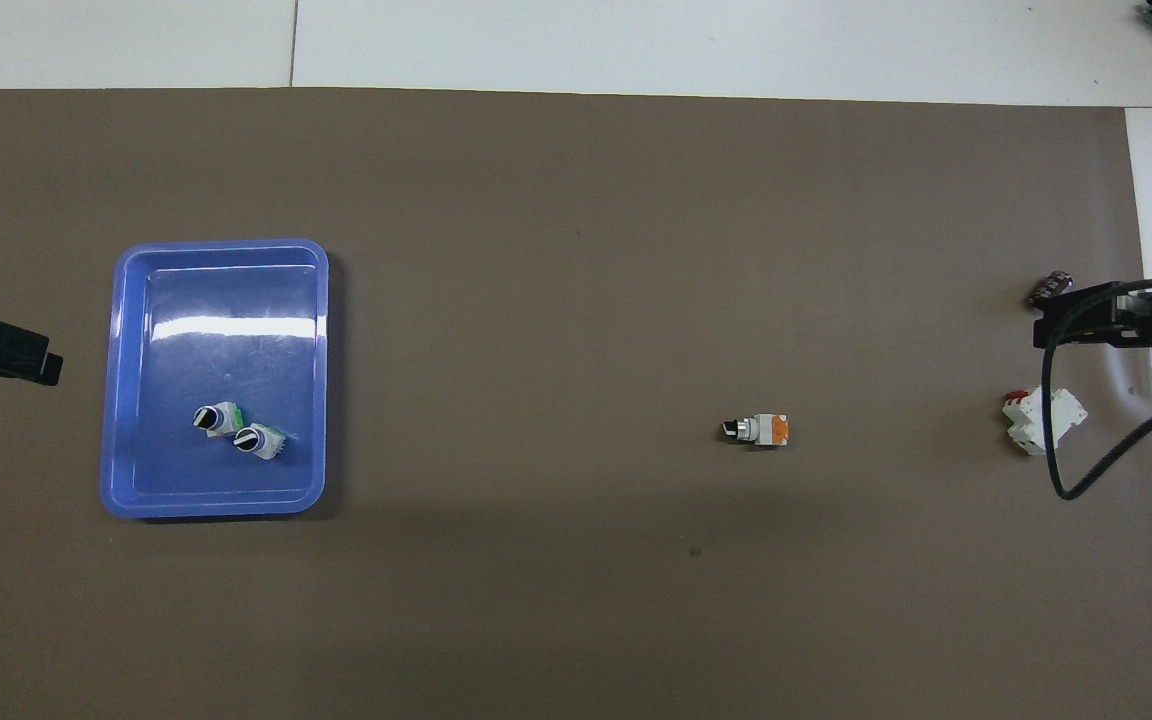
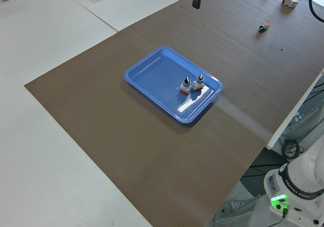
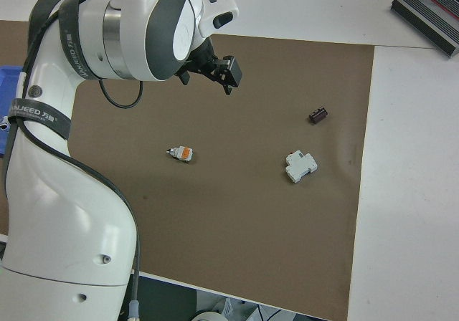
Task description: Turn and place switch with both arms
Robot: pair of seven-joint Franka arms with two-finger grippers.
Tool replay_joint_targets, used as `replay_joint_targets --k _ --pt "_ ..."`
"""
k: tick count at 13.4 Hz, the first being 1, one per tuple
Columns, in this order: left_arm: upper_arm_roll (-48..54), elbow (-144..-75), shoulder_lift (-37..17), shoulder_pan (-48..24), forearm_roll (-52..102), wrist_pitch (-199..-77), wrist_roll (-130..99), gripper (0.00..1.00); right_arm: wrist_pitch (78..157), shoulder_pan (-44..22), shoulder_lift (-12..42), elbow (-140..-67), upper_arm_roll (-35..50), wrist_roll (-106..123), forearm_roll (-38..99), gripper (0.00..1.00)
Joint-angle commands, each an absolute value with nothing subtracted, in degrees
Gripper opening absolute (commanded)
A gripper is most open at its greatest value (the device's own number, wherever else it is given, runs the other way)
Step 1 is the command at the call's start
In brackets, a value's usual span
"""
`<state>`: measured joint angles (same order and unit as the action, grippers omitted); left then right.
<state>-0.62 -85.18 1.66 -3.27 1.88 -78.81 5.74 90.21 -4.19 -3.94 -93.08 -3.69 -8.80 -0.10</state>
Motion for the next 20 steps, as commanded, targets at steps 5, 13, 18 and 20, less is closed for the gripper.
replay_joint_targets --k 5,13,18,20 --pt "-0.53 -87.1 3.34 -2.99 1.58 -79.1 5.54 1.0 90.7 -4.04 -4.92 -94.31 -3.52 -9.92 -0.44 1.0" --pt "-0.53 -87.1 3.34 -2.99 1.58 -79.1 5.54 1.0 93.51 -5.44 -5.8 -95.72 -3.25 -25.71 -1.31 1.0" --pt "-0.53 -87.1 3.34 -2.99 1.58 -79.1 5.54 1.0 95.26 -6.85 -4.84 -98.42 -2.9 -43.03 -1.32 1.0" --pt "-0.53 -87.1 3.34 -2.99 1.58 -79.1 5.54 1.0 100.95 -7.56 -5.62 -104.38 -2.9 -49.02 -0.53 1.0"
